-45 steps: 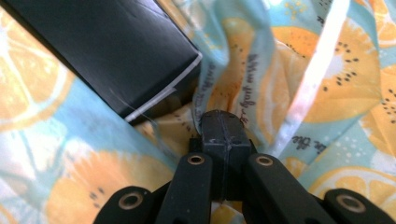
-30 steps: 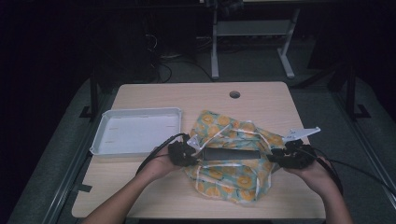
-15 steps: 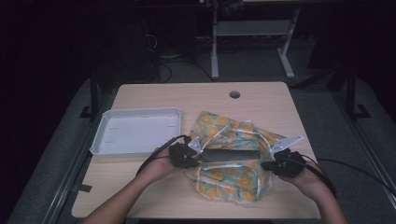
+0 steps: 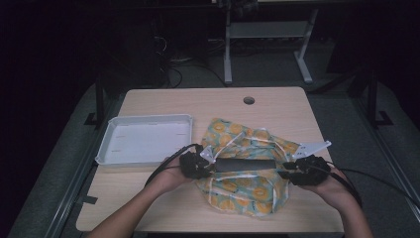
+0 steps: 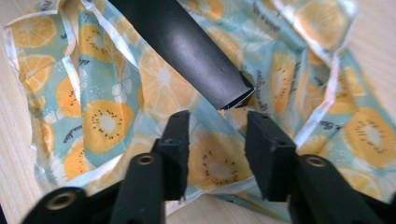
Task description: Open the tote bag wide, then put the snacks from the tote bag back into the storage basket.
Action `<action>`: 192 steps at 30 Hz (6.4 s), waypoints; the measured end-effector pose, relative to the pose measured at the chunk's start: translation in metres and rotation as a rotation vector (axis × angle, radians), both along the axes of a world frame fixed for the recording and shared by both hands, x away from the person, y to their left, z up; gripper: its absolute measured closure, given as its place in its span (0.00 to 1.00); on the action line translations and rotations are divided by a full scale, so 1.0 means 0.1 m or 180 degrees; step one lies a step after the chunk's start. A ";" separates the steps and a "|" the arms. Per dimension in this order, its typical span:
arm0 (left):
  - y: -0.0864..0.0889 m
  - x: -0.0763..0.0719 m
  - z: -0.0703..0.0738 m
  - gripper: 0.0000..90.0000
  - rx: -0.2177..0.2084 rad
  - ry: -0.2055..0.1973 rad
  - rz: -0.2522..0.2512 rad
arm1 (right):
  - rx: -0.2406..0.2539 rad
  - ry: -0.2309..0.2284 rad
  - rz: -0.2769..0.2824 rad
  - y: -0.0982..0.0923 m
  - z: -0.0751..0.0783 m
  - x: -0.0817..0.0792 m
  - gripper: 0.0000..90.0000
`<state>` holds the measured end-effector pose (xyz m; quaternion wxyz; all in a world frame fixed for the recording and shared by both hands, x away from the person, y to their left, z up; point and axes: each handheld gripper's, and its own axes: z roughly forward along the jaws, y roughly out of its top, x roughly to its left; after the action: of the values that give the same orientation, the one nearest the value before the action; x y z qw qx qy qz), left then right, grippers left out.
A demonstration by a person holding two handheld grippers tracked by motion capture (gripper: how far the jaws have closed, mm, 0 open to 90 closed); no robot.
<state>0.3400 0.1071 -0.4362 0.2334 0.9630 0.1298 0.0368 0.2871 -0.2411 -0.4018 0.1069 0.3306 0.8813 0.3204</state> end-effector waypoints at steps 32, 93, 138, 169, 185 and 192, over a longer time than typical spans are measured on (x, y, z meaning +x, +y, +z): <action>0.05 0.17 -0.07 0.94 0.0018 -0.0039 0.0342 | -0.0276 0.0589 0.0562 0.29 -0.36 -0.10 0.90; 0.86 -0.34 0.28 0.42 -0.0936 0.0217 0.0493 | -0.0310 -0.0081 0.1055 0.96 -0.14 0.41 0.41; 0.96 -0.25 0.42 0.40 -0.0995 0.0113 0.0461 | -0.0009 -0.0178 0.0866 0.87 0.63 0.61 0.48; 1.14 0.04 1.34 0.32 -0.0660 -0.0274 -0.0216 | -0.0456 -0.0123 0.1876 1.76 0.87 0.80 0.48; 0.79 0.10 1.31 0.31 -0.0283 -0.0225 -0.0577 | -0.0515 -0.0197 0.2214 2.08 0.91 0.74 0.48; 0.66 0.12 1.28 0.33 -0.0138 -0.0147 -0.0695 | -0.0478 -0.0220 0.2267 2.13 0.93 0.71 0.48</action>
<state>0.3519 0.1730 -0.3084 0.2597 0.9650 0.0195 0.0306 0.3578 -0.0284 -0.3087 0.0424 -0.0168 0.9581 0.2828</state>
